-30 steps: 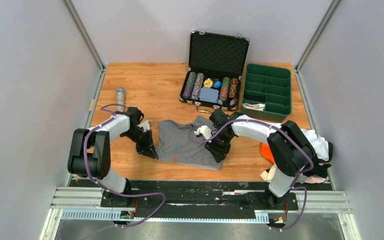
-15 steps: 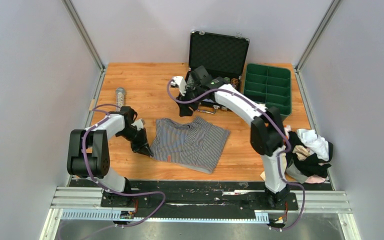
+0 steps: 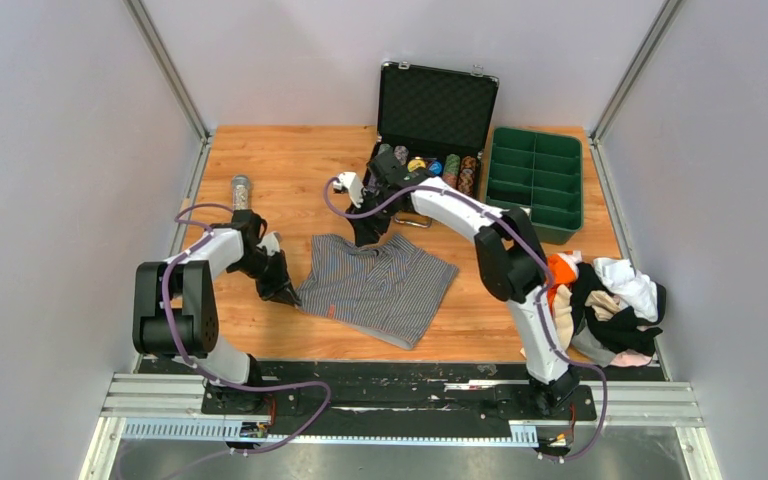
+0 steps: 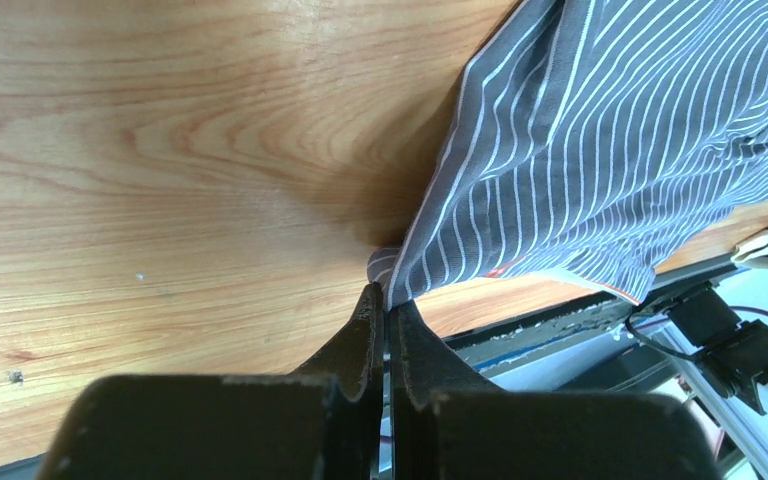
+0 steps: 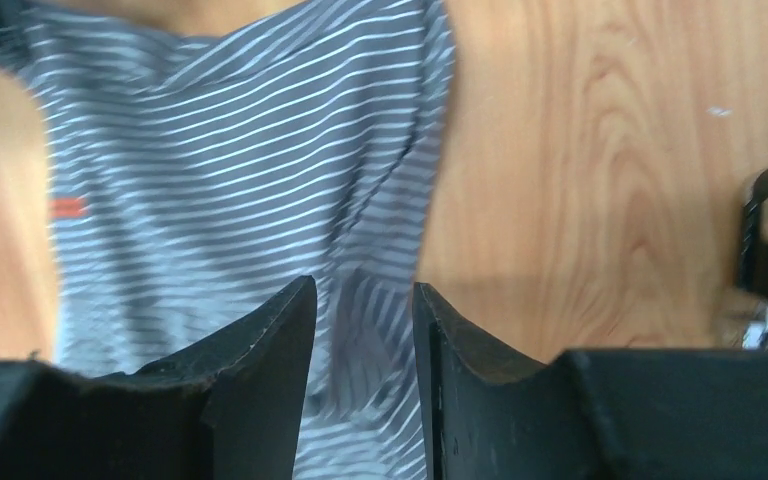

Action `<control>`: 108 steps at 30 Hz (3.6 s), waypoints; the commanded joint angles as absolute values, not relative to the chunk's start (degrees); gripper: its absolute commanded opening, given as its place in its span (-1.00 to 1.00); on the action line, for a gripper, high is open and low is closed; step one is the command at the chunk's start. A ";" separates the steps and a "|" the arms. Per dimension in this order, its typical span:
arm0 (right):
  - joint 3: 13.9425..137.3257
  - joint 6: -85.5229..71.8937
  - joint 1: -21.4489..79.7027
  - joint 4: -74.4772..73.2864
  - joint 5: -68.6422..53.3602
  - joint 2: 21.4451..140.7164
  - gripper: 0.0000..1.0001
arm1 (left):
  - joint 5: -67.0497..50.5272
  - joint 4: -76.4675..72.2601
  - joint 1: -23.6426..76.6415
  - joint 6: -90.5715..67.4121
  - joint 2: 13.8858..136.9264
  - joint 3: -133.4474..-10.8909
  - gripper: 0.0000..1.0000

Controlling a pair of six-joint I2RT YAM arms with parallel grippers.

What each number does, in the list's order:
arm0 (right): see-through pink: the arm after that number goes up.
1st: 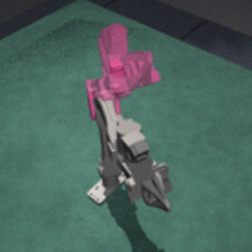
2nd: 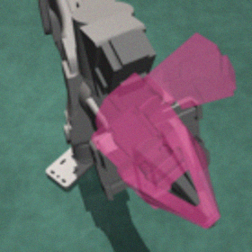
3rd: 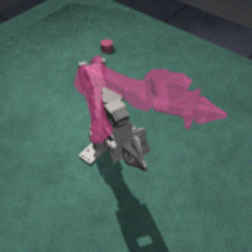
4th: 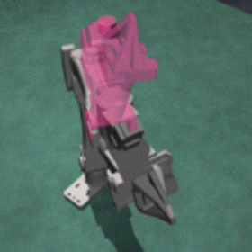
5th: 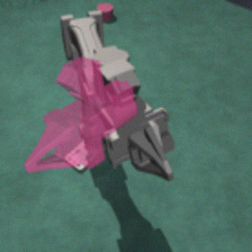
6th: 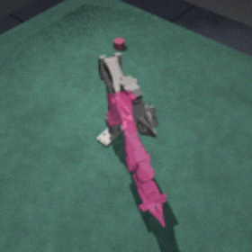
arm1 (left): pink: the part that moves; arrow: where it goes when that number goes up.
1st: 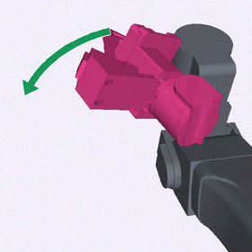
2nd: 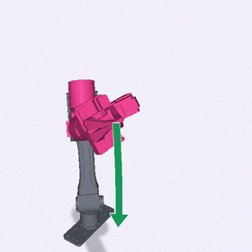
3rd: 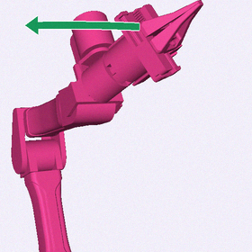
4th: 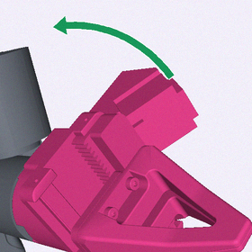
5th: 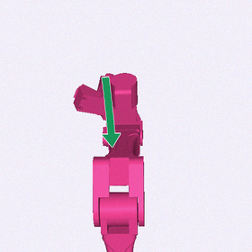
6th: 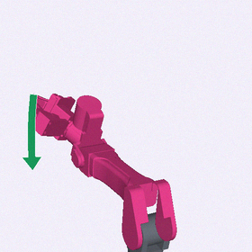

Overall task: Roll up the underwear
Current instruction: Flatten out the underwear at the center of the board.

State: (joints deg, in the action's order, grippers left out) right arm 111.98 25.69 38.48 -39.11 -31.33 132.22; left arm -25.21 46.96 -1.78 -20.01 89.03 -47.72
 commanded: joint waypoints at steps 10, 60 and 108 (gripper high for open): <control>99.03 28.49 38.85 -39.24 -42.72 121.48 -0.43 | -25.09 45.56 -2.46 -18.65 86.46 -47.90 -1.00; 69.95 31.46 28.97 -40.96 -21.73 98.11 -0.19 | -35.63 34.68 -2.42 -16.15 102.29 -74.36 -0.83; 71.72 31.44 20.26 -43.25 -25.76 95.54 -0.03 | -29.93 42.08 0.86 -15.68 93.59 -61.67 -0.04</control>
